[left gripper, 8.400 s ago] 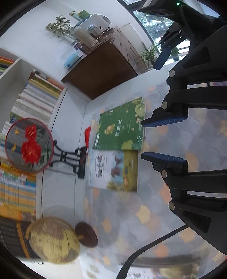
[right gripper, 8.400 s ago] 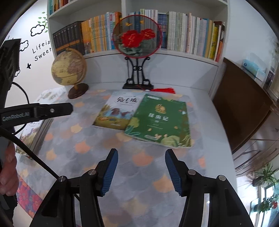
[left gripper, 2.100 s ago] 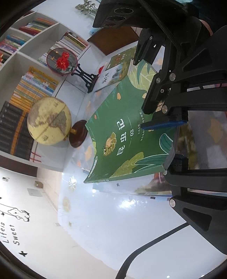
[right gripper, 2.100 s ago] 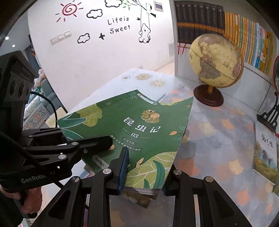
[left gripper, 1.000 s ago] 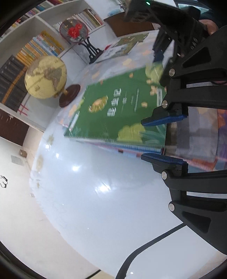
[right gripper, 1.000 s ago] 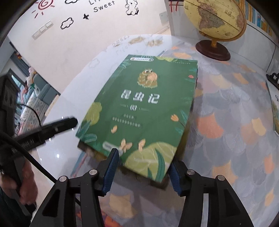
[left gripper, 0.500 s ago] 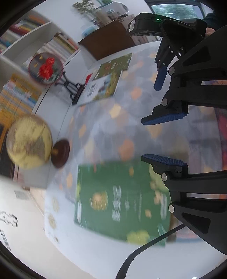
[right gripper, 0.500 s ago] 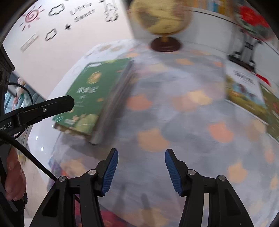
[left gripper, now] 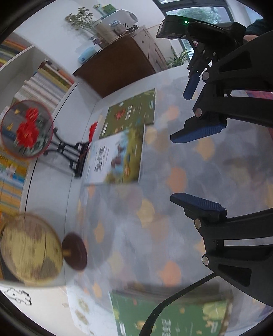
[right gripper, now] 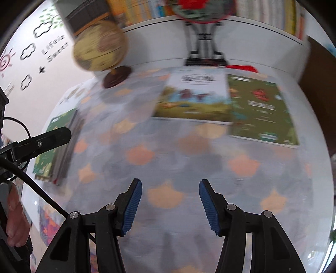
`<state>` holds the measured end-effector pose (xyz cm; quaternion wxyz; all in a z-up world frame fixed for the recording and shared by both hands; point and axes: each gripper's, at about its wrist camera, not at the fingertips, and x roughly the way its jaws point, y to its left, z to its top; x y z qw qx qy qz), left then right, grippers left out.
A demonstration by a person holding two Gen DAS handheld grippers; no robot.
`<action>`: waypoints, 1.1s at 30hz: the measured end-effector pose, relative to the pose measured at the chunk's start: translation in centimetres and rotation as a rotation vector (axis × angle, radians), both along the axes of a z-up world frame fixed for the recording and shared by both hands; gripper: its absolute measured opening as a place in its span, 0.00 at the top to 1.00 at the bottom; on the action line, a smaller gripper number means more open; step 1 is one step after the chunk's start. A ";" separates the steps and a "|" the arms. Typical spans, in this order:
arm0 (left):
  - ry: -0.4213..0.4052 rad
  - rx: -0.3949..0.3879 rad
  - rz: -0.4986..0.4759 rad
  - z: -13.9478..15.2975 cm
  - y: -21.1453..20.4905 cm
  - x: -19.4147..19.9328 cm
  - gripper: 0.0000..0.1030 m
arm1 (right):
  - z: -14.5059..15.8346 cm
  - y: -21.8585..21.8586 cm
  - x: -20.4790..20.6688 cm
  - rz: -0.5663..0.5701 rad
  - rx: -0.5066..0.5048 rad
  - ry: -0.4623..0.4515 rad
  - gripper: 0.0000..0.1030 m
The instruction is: Organize books
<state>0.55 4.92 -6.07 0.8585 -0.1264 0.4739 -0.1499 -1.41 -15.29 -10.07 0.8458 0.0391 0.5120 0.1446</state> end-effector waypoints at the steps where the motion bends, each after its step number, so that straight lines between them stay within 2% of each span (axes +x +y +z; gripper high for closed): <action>1: -0.001 -0.002 -0.010 0.0 -0.7 0.2 0.54 | -0.1 -1.0 0.2 -0.015 -0.001 0.000 0.47; 7: 0.003 0.026 -0.104 -0.5 -7.5 3.1 0.54 | -0.9 -8.1 1.8 -0.139 0.033 0.018 0.46; 9: 0.019 0.031 -0.132 -1.1 -9.4 4.1 0.54 | -1.2 -10.7 2.6 -0.195 0.070 0.034 0.41; 11: 0.028 0.034 -0.158 -1.6 -11.1 5.1 0.54 | -1.4 -12.8 3.4 -0.241 0.093 0.038 0.40; 16: 0.074 0.016 -0.240 -3.9 -14.8 7.8 0.54 | -1.3 -16.6 5.8 -0.298 0.092 0.007 0.40; 22: 0.159 0.003 -0.282 -7.7 -18.0 10.5 0.54 | -2.3 -19.4 9.8 -0.326 0.035 -0.039 0.40; 31: 0.175 0.037 -0.281 -10.0 -20.0 11.7 0.54 | -5.0 -21.8 14.0 -0.347 0.020 -0.026 0.41; 33: 0.189 0.034 -0.278 -10.4 -20.0 11.9 0.54 | -5.3 -21.7 14.5 -0.333 0.009 -0.033 0.47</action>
